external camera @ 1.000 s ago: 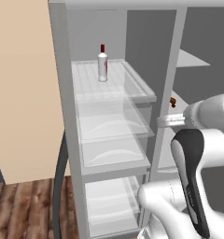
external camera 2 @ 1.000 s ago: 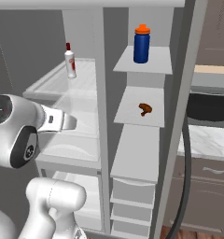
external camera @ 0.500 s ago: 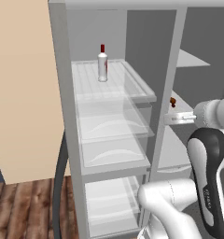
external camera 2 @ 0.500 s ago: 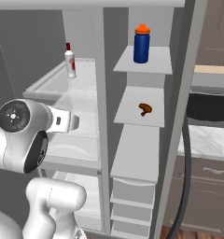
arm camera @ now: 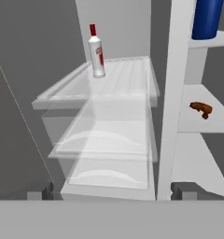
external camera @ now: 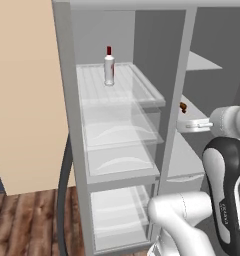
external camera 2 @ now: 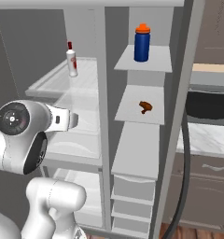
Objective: There's a chicken drumstick in the fridge that needs to be moved to the freezer for freezing. Pick up the chicken drumstick from the fridge, place it on any shelf in the freezer, and close the fridge and freezer doors when done.
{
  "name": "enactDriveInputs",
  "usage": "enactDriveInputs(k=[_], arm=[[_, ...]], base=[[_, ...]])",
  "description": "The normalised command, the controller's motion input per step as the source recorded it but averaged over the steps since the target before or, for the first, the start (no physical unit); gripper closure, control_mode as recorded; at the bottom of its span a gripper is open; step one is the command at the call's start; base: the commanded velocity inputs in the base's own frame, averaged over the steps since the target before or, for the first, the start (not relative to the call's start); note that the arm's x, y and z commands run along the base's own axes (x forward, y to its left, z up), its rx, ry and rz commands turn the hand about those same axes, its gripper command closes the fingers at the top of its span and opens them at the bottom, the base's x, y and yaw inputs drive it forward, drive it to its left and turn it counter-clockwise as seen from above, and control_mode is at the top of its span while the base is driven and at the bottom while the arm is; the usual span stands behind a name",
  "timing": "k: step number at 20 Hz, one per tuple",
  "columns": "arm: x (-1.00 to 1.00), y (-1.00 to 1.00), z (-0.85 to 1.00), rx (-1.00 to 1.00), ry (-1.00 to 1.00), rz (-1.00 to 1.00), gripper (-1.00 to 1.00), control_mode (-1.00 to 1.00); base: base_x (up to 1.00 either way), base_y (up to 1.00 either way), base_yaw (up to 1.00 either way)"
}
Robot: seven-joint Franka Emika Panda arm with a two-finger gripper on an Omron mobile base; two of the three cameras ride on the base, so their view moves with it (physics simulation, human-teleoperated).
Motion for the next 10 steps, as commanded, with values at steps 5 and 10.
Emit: enactDriveInputs(k=[5, 10], arm=[[0.00, 0.00, 0.00, 0.00, 0.00, 0.00, -1.00, 1.00], [0.00, 0.00, 0.00, 0.00, 0.00, 0.00, -1.00, 1.00]], base=[[-0.41, 0.00, 0.00], [-0.25, 0.00, 0.00]])
